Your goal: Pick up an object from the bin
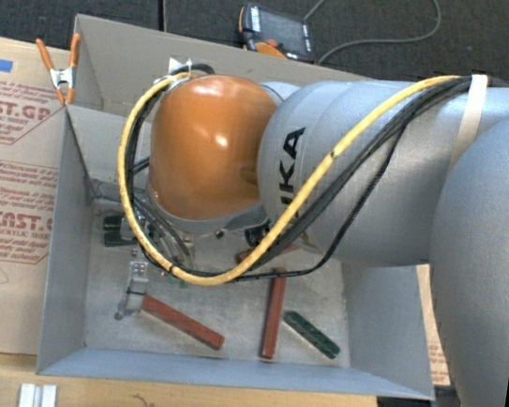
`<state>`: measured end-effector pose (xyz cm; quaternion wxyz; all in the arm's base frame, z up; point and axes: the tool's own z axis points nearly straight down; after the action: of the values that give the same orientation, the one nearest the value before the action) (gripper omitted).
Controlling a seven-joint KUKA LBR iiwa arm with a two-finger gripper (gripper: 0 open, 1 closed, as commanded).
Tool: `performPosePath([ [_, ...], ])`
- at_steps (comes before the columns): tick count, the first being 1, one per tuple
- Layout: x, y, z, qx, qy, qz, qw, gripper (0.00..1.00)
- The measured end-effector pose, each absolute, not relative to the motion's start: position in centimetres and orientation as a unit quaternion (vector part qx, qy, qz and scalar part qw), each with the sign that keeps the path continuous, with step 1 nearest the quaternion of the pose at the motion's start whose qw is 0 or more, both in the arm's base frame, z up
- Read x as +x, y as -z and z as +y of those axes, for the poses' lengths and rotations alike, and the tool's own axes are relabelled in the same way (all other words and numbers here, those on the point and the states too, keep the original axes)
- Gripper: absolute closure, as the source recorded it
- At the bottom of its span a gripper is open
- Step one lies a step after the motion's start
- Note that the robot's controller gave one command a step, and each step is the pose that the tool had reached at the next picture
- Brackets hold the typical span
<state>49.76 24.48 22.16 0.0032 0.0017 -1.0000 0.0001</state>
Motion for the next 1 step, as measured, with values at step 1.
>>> performPosePath([
  [1, 52.71, -6.55, 19.13, 0.105, -0.001, -0.994, 0.003, 0.0],
])
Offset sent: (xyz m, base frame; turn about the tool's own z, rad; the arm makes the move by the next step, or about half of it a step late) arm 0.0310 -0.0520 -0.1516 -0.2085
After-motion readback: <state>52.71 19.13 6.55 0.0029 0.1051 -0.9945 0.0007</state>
